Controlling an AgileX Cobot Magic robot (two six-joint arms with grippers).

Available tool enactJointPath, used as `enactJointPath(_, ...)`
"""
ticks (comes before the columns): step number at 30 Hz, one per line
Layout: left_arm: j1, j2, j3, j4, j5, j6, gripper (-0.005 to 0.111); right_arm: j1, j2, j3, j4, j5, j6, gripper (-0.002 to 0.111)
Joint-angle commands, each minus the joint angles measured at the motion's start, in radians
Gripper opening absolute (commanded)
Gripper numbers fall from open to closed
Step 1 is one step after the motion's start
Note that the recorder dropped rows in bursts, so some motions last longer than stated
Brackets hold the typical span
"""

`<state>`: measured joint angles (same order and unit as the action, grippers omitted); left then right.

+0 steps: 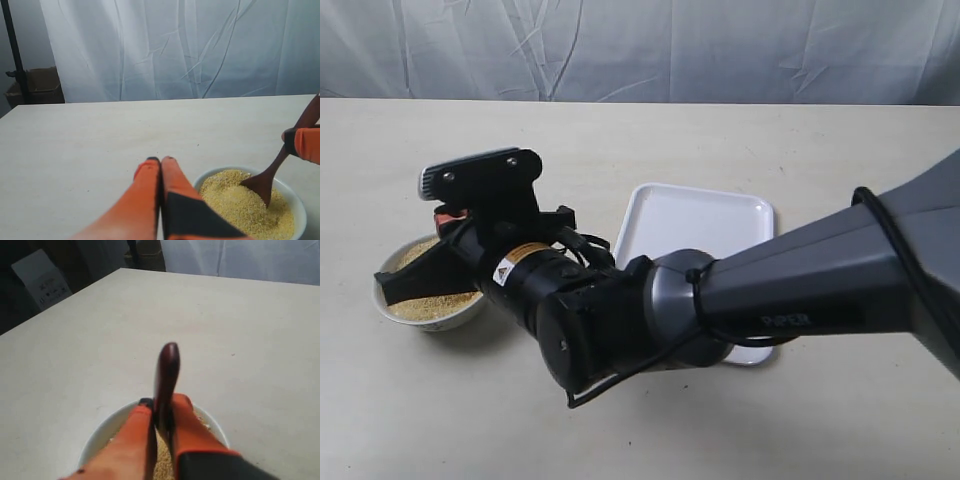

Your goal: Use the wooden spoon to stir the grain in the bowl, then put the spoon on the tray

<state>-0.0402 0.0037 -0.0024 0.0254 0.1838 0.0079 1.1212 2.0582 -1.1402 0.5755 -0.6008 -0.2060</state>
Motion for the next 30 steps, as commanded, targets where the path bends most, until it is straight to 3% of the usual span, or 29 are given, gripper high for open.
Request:
enactJointPath(1, -0.001, -0.004, 0.002, 0.003, -0.005, 0.000, 0.000, 0.017, -0.027, -0.024, -0.035, 0.038, -0.016, -0.001)
enactJointPath(9, -0.001, -0.004, 0.002, 0.003, -0.005, 0.000, 0.000, 0.017, -0.084, -0.024, 0.014, 0.066, -0.165, -0.001)
enactJointPath(30, -0.001, -0.004, 0.002, 0.003, -0.005, 0.000, 0.000, 0.045, -0.029, -0.063, 0.013, 0.125, -0.153, -0.001)
